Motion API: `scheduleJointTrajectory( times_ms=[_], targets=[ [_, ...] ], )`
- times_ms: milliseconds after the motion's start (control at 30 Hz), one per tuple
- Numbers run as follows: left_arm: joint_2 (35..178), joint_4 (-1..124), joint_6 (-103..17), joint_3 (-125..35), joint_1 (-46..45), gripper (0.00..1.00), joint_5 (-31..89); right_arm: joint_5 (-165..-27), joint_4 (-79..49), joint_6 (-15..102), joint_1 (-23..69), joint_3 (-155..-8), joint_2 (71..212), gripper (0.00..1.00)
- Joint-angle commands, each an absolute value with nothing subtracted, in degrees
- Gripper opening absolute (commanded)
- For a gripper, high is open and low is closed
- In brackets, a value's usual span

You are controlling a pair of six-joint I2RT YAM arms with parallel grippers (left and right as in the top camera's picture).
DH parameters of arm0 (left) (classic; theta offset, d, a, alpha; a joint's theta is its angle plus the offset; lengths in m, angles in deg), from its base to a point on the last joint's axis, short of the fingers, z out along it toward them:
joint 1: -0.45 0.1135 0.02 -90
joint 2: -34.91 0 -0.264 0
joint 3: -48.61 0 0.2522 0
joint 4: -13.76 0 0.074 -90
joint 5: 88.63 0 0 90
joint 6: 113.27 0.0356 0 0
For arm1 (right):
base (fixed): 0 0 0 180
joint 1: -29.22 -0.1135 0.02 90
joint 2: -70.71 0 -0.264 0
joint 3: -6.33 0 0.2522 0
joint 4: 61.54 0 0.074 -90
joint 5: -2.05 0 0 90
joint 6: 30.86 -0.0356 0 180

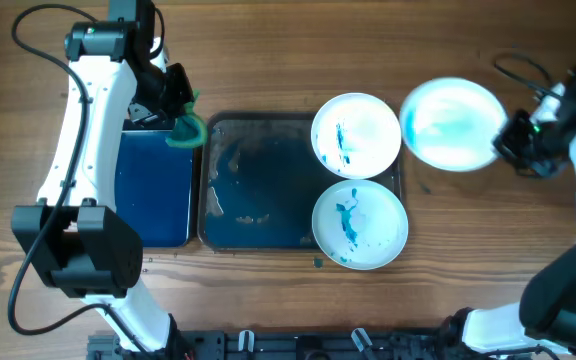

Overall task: Clean dirty plates on tray and stack at the side
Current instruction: 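Carry the plate right and set it on the table beside the tray, then move the right gripper to the lower-right plate and grasp its rim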

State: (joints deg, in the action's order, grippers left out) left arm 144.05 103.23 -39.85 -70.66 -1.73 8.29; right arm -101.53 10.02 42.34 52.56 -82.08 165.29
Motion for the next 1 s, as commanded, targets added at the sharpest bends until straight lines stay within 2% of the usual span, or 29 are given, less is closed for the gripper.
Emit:
scheduleJointTrajectory(
  times_ms=[0, 167, 367, 467, 500, 600, 700, 800, 900, 967],
  targets=[
    [142.7, 103.2, -38.8, -72.1, -1.7, 0.04, 7.9, -99.8, 2.9, 43.0, 57.8, -73.6, 164.3, 0.04],
    [142.7, 102.7, -38.7, -72.1, -1.7, 0.04, 7.9, -100.2, -11.0, 43.7, 58.6, -61.4, 164.4, 0.04],
    [142.7, 102.1, -38.7, -72.1, -1.7, 0.04, 7.9, -98.7, -16.7, 42.4, 57.1, -57.6, 164.8, 0.06],
    [142.7, 102.0, -38.7, -72.1, -1.7, 0.04, 8.0, -102.3, -13.7, 42.4, 57.1, -59.9, 164.6, 0.24],
    [142.7, 101.9, -38.7, -72.1, -1.7, 0.04, 8.0, -103.0, -8.8, 42.5, 57.1, -63.2, 163.9, 0.38],
    [142.7, 101.9, -38.7, -72.1, -2.0, 0.04, 8.0, -104.6, 1.5, 43.3, 57.1, -70.0, 161.6, 0.39],
    [142.7, 101.9, -38.7, -72.1, -2.8, 0.04, 8.0, -116.2, 9.5, 50.6, 55.5, -73.4, 157.6, 0.38],
    [142.7, 101.9, -38.7, -72.1, -4.1, 0.04, 7.9, -115.0, 17.3, 54.0, 50.1, -73.0, 156.9, 0.36],
    [142.7, 101.6, -38.7, -72.1, -5.0, 0.04, 7.9, -114.1, 18.2, 54.0, 43.4, -69.5, 156.9, 0.32],
    [142.7, 101.5, -38.7, -72.1, -5.2, 0.04, 7.9, -108.3, 16.0, 49.7, 37.4, -65.3, 156.9, 0.31]
  ],
)
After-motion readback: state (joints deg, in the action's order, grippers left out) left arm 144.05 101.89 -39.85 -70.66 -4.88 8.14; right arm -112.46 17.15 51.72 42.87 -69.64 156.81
